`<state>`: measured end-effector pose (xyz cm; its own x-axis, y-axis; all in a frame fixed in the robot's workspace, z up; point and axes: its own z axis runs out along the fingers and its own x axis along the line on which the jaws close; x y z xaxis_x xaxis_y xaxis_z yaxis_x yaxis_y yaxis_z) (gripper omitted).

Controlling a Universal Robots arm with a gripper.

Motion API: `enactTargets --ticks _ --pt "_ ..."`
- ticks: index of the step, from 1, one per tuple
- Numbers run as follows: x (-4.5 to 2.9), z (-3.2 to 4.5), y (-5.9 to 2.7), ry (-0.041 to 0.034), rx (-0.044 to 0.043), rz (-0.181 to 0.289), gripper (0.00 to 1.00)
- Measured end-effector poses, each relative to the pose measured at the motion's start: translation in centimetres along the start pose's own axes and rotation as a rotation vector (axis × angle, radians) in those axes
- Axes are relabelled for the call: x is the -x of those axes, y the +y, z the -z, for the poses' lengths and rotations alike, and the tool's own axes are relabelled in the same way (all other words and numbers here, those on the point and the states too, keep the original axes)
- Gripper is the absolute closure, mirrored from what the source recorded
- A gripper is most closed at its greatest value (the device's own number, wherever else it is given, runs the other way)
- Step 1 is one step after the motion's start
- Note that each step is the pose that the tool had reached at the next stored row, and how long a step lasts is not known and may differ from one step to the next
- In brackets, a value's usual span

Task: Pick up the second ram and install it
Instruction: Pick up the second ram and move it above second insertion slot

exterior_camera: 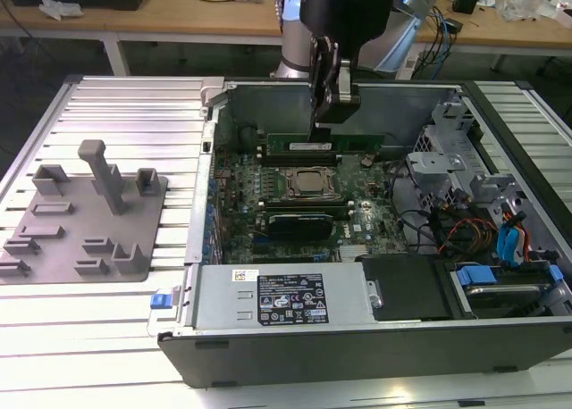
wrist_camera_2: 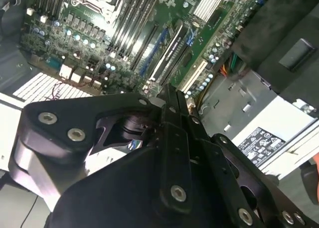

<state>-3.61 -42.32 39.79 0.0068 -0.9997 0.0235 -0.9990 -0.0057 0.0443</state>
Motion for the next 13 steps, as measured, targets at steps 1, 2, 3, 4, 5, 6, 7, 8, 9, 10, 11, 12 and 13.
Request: enactTargets --ticks 1,2,3,4,5,6,7,8,9,10,11,12,13 --pt "0.12 -0.34 -0.07 -0.0015 -0.0001 0.000 0.91" --pt "0.22 -0.53 -0.10 -0.0055 -0.0001 0.000 0.91" --pt "0.32 -0.68 -0.12 -0.0134 -0.0002 0.001 0.91" --pt "0.44 -0.82 -0.14 -0.0230 -0.0002 0.001 0.91" --pt "0.52 -0.88 -0.15 -0.0265 -0.0002 0.001 0.91" --pt "0.60 -0.96 -0.16 -0.0300 -0.0002 0.002 0.91" --pt "0.81 -1.11 -0.16 -0.0352 -0.0003 0.002 0.91" --pt "1.07 -1.27 -0.17 -0.0397 -0.0003 0.002 0.91" --pt "1.25 -1.37 -0.17 -0.0415 -0.0004 0.002 0.91" --pt "1.38 -1.43 -0.18 -0.0424 -0.0004 0.002 0.91" --pt "1.70 -1.54 -0.19 -0.0435 -0.0005 0.002 0.91" --pt "1.89 -1.59 -0.19 -0.0434 -0.0004 0.002 0.91" --pt "2.05 -1.65 -0.19 -0.0436 -0.0004 0.002 0.91"
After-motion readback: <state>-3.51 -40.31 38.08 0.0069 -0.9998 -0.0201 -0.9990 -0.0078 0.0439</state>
